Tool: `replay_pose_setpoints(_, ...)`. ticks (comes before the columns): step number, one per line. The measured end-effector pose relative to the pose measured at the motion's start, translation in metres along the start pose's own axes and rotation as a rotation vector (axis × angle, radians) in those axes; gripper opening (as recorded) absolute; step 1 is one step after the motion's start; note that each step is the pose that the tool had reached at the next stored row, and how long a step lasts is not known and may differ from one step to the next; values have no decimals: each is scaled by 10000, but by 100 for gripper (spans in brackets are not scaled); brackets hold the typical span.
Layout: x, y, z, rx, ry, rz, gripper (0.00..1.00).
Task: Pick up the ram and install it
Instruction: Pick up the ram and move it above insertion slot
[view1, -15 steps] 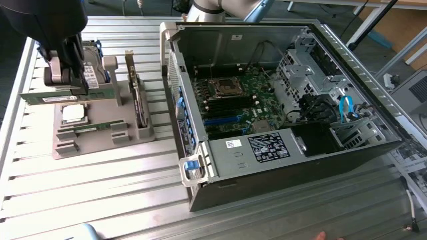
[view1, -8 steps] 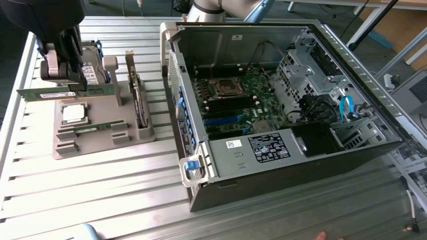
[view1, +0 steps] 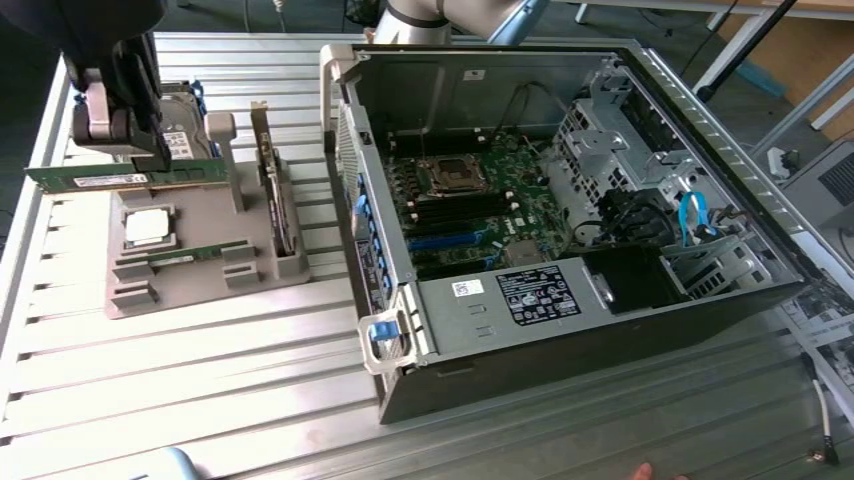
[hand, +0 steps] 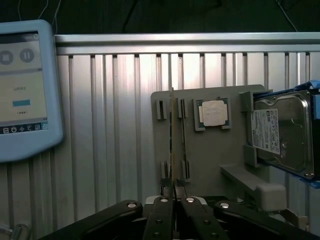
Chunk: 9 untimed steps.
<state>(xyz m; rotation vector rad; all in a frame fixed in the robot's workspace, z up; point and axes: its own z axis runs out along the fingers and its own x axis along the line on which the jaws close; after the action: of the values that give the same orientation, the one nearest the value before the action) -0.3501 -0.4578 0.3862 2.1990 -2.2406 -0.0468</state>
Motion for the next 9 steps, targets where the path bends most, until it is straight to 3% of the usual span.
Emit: replay_pose_setpoints(9,-2,-9,-114,1,-1,0,12)
